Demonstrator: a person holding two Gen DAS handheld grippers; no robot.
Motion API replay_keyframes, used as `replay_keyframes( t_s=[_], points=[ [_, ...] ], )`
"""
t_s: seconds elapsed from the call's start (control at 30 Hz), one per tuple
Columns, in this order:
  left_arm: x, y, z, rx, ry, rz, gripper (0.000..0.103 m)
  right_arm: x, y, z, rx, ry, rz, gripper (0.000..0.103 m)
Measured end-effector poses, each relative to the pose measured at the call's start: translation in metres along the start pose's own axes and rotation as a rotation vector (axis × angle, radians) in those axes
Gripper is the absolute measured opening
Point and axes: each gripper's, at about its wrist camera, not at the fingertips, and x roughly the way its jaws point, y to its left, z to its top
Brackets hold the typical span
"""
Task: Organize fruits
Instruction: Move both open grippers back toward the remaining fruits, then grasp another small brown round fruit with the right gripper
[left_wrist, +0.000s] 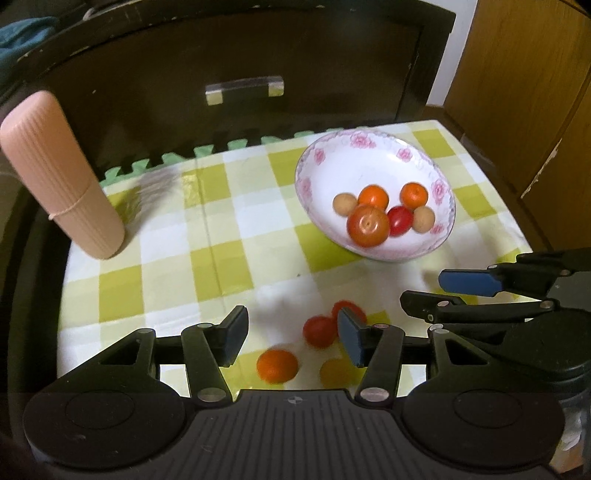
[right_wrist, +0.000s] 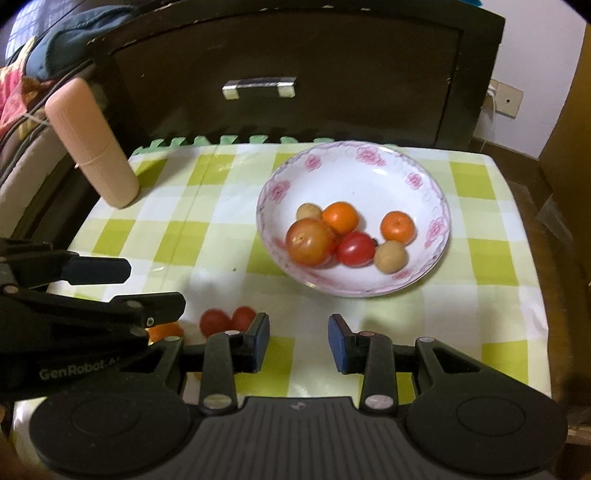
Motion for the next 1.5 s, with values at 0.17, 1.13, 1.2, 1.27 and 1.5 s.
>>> replay_keyframes(
  t_s=[0.17, 1.13, 1.2, 1.27, 1.5],
  points=[
    [0.001, 0.004, -0.011, -0.004, 0.028, 0.007, 0.062, 0.005, 0.009, -0.007, -0.023, 0.029, 0.006, 0.034],
    [0.012, 0.042, -0.026, -0.081, 0.102, 0.023, 0.066, 0.032, 0.037, -0.015, -0.042, 0.14, 0.105, 0.034],
    [0.012, 0.044, -0.026, -0.089, 0.105, 0.029, 0.066, 0.035, 0.039, -0.013, -0.04, 0.145, 0.111, 0.034],
    [0.013, 0.047, -0.026, -0.101, 0.109, 0.027, 0.068, 0.038, 0.041, -0.013, -0.041, 0.154, 0.12, 0.034],
    [0.015, 0.046, -0.027, -0.095, 0.115, 0.019, 0.071, 0.049, 0.055, -0.014, -0.072, 0.179, 0.137, 0.034]
  ],
)
